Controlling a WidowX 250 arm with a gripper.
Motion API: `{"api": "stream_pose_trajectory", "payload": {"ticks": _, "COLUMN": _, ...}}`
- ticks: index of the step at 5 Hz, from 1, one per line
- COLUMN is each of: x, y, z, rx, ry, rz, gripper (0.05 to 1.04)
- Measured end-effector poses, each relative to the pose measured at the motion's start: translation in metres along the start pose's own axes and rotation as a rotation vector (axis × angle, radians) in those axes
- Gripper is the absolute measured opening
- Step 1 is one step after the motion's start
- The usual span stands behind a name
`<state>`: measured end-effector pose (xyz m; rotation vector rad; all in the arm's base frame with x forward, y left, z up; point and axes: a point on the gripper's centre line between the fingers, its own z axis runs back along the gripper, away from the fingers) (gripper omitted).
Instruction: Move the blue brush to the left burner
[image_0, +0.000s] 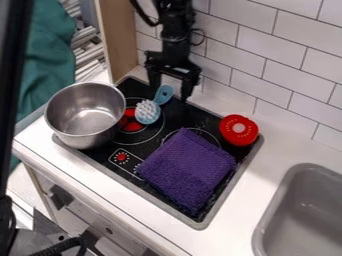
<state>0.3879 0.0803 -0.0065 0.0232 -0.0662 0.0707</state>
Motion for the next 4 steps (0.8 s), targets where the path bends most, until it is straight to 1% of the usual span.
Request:
{"api": "stream_pose_trajectory", "payload": {"ticks": 1, "x": -0.016, "y": -0.015, "z": 0.023, "rx": 0.002, "ry": -0.083, "rz": -0.006, "gripper": 1.011}}
{"api": "stream_pose_trajectory", "payload": {"ticks": 2, "x": -0.032, "y": -0.027, "z": 0.036, "rx": -0.007, "ry": -0.12, "rz": 0.013, "gripper": 1.011}}
{"api": "stream_pose_trajectory", "payload": {"ticks": 3, "x": -0.052, "y": -0.043, "z": 0.043, "rx": -0.002, "ry": -0.114, "rz": 0.035, "gripper": 1.011}}
{"api": "stream_pose_trajectory", "payload": {"ticks": 4, "x": -0.06, "y": -0.047, "z": 0.042, "rx": -0.007, "ry": -0.108, "rz": 0.05, "gripper": 1.011}}
